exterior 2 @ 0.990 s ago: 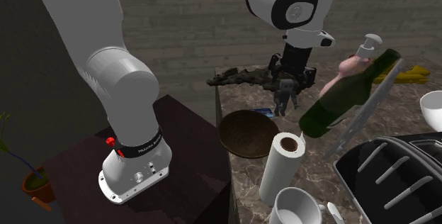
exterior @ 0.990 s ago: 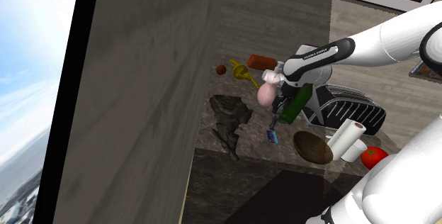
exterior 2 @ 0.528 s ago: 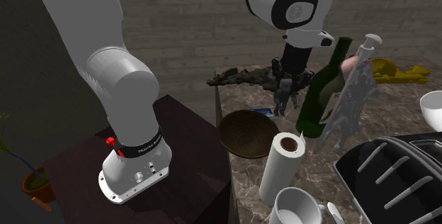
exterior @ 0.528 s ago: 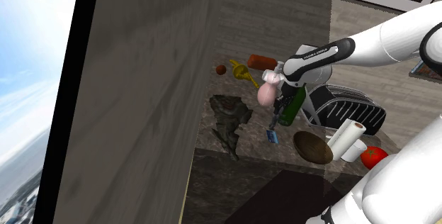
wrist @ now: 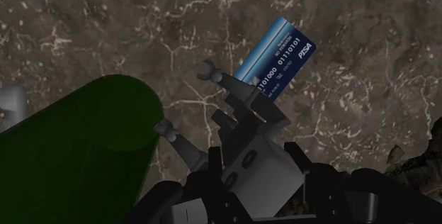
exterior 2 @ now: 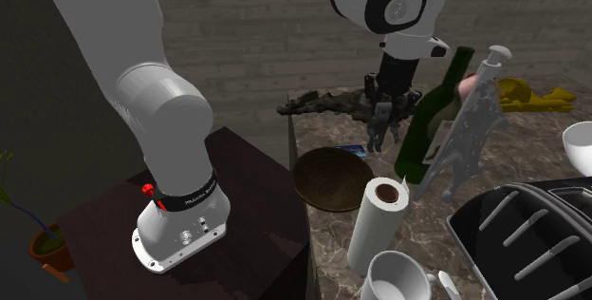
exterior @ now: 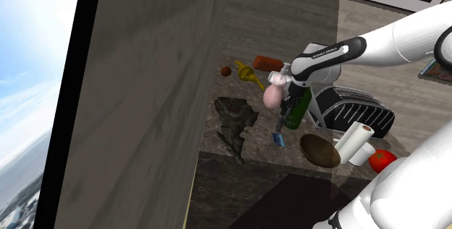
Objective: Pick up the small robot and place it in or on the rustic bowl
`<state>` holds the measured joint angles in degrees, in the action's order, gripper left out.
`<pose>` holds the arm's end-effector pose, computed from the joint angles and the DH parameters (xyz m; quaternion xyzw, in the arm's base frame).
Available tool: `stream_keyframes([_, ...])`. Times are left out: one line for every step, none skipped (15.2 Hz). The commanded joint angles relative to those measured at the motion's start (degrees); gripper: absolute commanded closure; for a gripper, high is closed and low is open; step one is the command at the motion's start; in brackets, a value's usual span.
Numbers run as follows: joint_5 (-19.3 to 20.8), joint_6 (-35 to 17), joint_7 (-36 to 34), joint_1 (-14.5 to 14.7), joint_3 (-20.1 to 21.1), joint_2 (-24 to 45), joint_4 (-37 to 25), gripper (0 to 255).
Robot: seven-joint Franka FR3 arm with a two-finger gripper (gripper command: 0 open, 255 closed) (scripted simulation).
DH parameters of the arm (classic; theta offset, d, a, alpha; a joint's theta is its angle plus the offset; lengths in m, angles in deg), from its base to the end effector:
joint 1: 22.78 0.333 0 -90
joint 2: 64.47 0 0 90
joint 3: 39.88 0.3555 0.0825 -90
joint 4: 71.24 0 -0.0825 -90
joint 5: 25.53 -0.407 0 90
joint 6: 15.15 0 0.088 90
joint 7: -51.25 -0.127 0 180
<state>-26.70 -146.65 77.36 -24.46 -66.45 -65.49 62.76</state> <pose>0.4539 -0.2431 0.3426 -0.9995 0.0255 0.0071 0.0166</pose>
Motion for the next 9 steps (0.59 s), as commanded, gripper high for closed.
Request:
stream_keyframes([0.7, 1.6, -0.4, -0.1, 0.0, -1.1, -0.5, 255])
stream_keyframes([1.0, 2.3, -0.7, -0.1, 0.0, -1.7, -0.9, 255])
stream_keyframes([1.3, 3.1, -0.9, -0.1, 0.0, -2.2, -1.2, 255])
stream_keyframes([1.6, 3.9, -1.1, -0.1, 0.1, -2.7, -1.5, 255])
stream_keyframes([1.8, 4.7, -1.3, -0.1, 0.1, -3.2, -1.9, 255])
stream_keyframes([2.1, 5.5, -1.5, -0.1, 0.2, -3.6, -2.2, 255])
stream_keyframes([2.3, 6.3, -1.7, -0.1, 0.2, -4.1, -2.6, 255])
stream_keyframes([2.5, 7.1, -1.9, -0.1, 0.3, -4.5, -3.0, 255])
stream_keyframes([2.7, 7.8, -2.1, -0.1, 0.4, -4.9, -3.4, 255])
